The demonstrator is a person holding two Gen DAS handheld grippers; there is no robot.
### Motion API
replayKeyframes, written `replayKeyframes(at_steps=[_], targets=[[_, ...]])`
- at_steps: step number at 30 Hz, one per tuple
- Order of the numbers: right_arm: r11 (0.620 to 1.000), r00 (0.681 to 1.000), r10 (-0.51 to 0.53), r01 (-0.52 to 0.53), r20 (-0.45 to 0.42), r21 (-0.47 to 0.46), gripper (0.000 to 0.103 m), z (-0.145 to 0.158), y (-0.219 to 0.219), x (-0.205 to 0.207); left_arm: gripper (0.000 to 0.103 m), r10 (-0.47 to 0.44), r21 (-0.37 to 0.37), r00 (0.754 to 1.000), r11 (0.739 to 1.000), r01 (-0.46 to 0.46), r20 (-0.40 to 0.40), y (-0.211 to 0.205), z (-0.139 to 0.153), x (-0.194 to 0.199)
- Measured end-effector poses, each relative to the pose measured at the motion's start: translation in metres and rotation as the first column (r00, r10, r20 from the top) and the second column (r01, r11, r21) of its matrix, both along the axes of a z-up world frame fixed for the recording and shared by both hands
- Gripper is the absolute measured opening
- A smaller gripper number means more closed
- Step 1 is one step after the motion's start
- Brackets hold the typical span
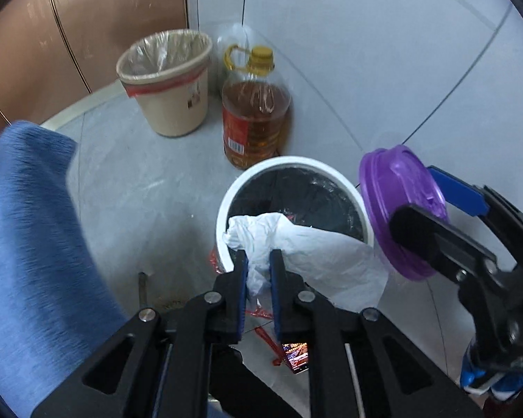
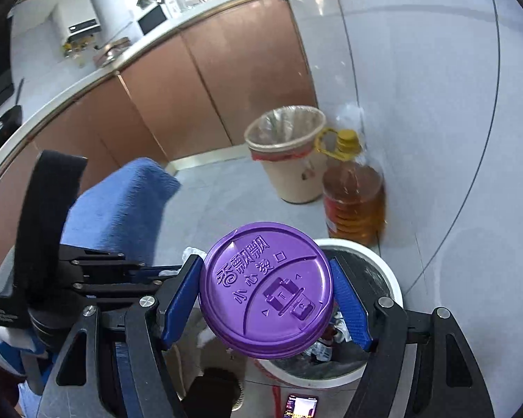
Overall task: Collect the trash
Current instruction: 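Carry the tissue with the left tool while the right tool carries the purple lid to the bin, then open the left tool over the bin while the right tool releases the purple lid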
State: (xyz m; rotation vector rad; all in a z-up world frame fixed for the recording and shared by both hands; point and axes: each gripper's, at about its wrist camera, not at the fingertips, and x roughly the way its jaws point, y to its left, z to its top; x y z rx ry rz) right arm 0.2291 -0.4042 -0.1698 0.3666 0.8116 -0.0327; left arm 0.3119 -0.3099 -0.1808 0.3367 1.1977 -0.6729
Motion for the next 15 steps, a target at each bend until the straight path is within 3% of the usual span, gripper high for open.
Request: replayKeyframes(at_steps=[7,9,11,15], targets=[[0.998,0.998,-0.044,0.046,-0.05,0.036,0.073,-0.035,-0.019,0.014,0.015,0.007,0.044,0.999,0.999,-0.006,-0.039,-0.022,-0.036,0.008],[0.998,0.997,-0.049,0.052,-0.064,0.043,0.073,-0.042,-0.021,0.02,0.021,0.012,0.029,0.998,1.0,-0.01,-0.065,-0.024,-0.042,0.008],[0.997,0.996,-0.059,0.062,-0.073,0.043,0.073,-0.048,-0.021,0.02,0.035,0.017,0.014,0.997,1.0,-0.016,-0.076,-0.025,-0.044,0.009],[0.996,0.994,-0.073,0.076,-0.081,0.044,0.073,-0.053,-0.021,0.02,0.042,0.03,-0.011,0.996,0.999,-0.031,-0.089,-0.022,-0.045,0.012]])
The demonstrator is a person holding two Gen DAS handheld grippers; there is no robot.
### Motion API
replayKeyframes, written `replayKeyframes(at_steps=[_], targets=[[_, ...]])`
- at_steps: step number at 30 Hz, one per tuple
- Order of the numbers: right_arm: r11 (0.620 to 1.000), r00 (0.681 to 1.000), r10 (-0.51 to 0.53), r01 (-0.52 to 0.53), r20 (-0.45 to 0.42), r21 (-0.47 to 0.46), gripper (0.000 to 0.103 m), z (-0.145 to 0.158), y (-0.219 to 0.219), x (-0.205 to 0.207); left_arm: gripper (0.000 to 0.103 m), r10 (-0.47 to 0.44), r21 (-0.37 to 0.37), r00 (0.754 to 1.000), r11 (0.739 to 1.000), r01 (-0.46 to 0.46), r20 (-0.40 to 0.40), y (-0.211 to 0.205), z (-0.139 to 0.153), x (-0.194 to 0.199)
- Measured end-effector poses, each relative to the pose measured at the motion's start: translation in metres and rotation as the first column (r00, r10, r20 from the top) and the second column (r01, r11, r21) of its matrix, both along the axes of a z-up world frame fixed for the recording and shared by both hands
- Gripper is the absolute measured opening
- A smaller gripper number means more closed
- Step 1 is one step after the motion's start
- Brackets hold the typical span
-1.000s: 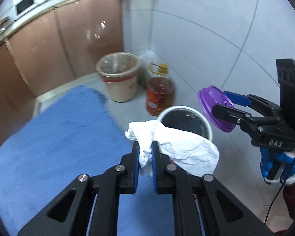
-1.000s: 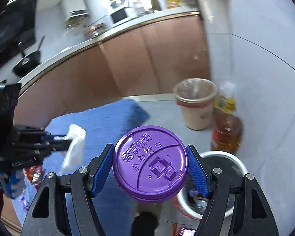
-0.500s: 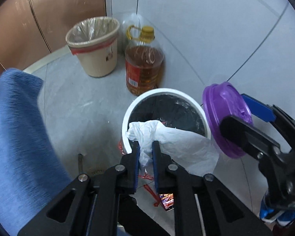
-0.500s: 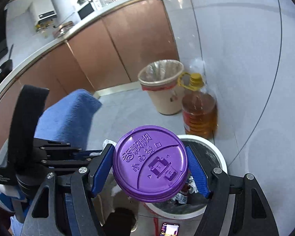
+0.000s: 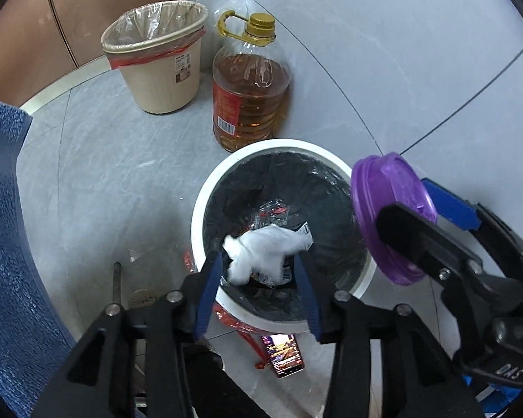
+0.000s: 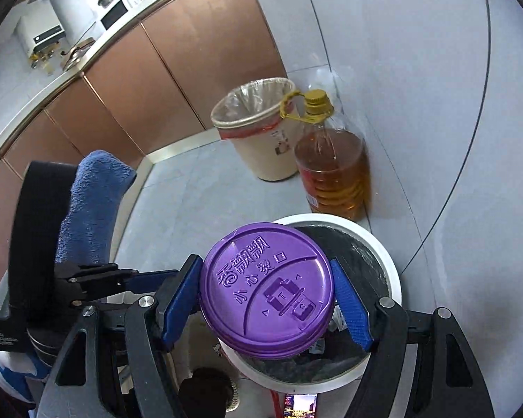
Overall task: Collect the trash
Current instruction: 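Open the left tool over the bin while the right tool releases the purple lid, then move both tools back over the table toward the wrappers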
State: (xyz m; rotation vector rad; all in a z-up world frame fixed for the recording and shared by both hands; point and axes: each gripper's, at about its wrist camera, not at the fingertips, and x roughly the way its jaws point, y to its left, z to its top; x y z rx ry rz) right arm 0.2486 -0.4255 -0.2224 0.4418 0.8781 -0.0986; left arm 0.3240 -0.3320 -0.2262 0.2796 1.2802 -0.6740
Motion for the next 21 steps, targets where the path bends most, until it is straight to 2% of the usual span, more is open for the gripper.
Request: replayKeyframes(at_steps=[8,14,21], targets=[[1.0,1.0,-0.001,0.001,0.003,-0.022,0.074,0.009,0.004,-0.002,0.042,0.03,-0.035,1.0,0.999,-0.03,0.001,0.009,0.014,-0.002],[0.999,1.0,-0.006,0.006,0.001,-0.041,0.078,0.017,0.012,-0.005,0.042,0.074,-0.054,0.997,0.996,-0.072,0.036,0.035,0.042,-0.006],[0.999,0.999,0.024,-0.022,0.032,-0.047,0.078,0.04,0.027,-0.013,0.042,0.131,-0.119,0.987,0.986,-0.12,0.094,0.073,0.09,-0.021]])
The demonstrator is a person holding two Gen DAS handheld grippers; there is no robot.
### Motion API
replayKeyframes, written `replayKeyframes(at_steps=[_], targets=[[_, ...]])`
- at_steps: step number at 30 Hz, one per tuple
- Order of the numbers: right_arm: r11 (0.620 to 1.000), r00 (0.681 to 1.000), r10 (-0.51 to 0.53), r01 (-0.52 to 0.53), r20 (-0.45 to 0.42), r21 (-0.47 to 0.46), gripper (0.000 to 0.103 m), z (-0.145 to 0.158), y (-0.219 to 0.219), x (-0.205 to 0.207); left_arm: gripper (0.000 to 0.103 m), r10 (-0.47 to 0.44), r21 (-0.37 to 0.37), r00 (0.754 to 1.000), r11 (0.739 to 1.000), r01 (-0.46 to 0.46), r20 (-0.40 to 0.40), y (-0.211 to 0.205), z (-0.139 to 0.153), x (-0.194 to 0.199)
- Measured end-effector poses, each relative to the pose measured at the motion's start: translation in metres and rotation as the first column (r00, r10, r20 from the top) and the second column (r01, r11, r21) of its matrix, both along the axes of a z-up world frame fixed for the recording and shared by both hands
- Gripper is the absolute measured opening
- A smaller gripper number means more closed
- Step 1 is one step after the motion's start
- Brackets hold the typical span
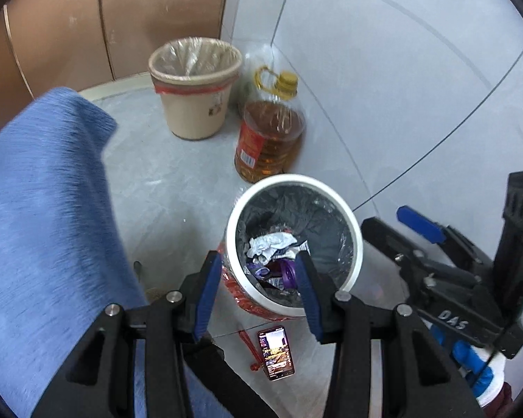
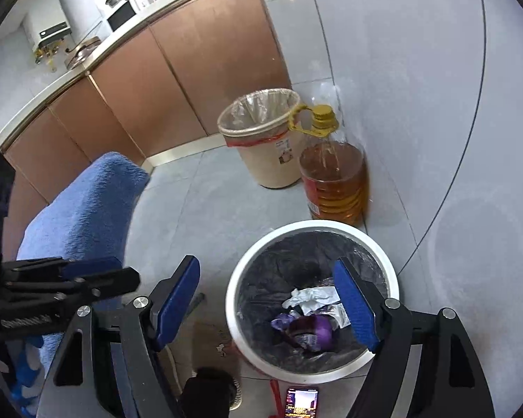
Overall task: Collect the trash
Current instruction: 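Move both tools back over the table toward the wrappers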
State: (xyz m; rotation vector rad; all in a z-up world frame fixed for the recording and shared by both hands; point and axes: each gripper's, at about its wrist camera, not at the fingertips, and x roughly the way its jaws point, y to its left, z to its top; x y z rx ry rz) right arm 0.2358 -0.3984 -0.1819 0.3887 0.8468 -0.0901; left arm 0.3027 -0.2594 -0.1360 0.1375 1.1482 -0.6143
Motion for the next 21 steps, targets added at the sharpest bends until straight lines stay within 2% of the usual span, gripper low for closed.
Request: replayKeyframes(at_steps=[6,13,21], targets=[[0.998,0.998,0.049,-0.048,0.047,-0.028,0.078,0.039,0.031,-0.019,0.042,0.033,-0.053,0.998,0.998,-0.03,0.06,0.035,0.045,-0.028],[0.991,0.988,0.122,-0.116,0.093,-0.069,0.078,0.084,0.073,-0.051,0.042,0.094,-0.102,0.989,0.991,-0.082,0.113,0.081,0.084,-0.064],[0.968,0.958,0.234,-0.214,0.166,-0.134,0.078,0.139,0.125,-0.09,0.042,0.177,-0.177,0.962,0.974,-0.141,0.207,0.144,0.126,-0.114]])
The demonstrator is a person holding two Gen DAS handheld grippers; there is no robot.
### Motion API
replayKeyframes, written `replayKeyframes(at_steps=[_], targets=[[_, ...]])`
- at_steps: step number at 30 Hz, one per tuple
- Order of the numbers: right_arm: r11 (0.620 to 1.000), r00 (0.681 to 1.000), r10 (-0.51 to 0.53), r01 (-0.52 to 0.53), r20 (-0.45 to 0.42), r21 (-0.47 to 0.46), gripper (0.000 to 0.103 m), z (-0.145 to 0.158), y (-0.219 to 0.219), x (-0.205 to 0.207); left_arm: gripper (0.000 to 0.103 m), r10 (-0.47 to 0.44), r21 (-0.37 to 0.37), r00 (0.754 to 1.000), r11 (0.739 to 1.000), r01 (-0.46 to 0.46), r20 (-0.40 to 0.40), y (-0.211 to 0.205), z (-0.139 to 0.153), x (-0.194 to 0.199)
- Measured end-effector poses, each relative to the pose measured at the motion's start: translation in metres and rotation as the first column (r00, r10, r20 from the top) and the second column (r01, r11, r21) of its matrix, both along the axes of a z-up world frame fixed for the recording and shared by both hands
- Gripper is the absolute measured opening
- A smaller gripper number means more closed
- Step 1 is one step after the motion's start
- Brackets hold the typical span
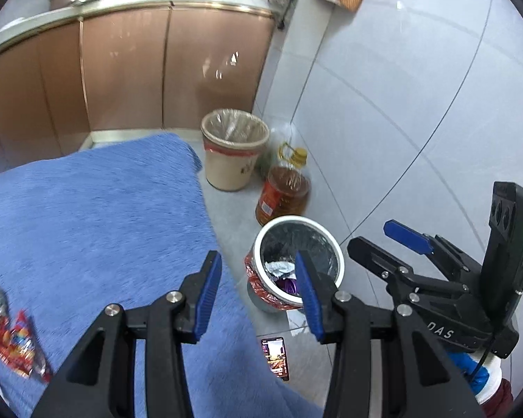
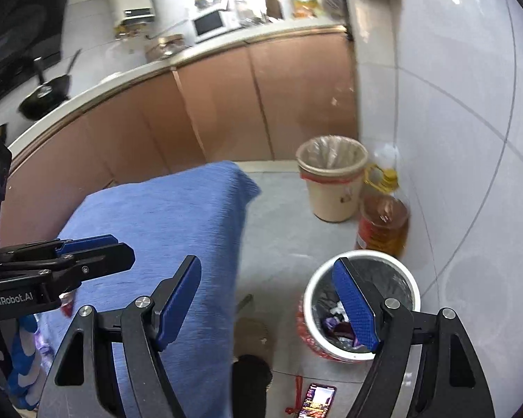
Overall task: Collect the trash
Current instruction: 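Move both tools back over the table toward the wrappers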
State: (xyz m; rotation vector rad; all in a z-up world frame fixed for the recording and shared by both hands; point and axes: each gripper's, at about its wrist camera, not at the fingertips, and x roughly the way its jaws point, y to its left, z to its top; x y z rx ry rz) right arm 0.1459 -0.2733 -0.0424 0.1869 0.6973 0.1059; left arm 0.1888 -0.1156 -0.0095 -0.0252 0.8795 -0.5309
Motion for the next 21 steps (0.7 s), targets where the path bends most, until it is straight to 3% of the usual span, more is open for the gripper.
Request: replayKeyframes(at_steps=[6,12,21], targets=[[0.996,0.995,0.081,-0.079,0.065,-0.03,0.078,0.038,0.037,-0.03,0.042,0.032,-0.039,0.999,0.999,-0.031,0.031,0.052,0.023,-0.033],[0.987,0.982,0.156,-0.152,0.109,-0.048,0.077,0.065,0.075,-0.05,0.042,0.089,-0.026,0.993,0.996,-0.087,0.071,0.119,0.043,-0.058],[0.963,0.953,0.269,-0.265,0.142,-0.05,0.075,0.082,0.131,-0.054,0.042,0.243,0.005,0.96,0.969,-0.246,0.142,0.245,0.076,-0.073]])
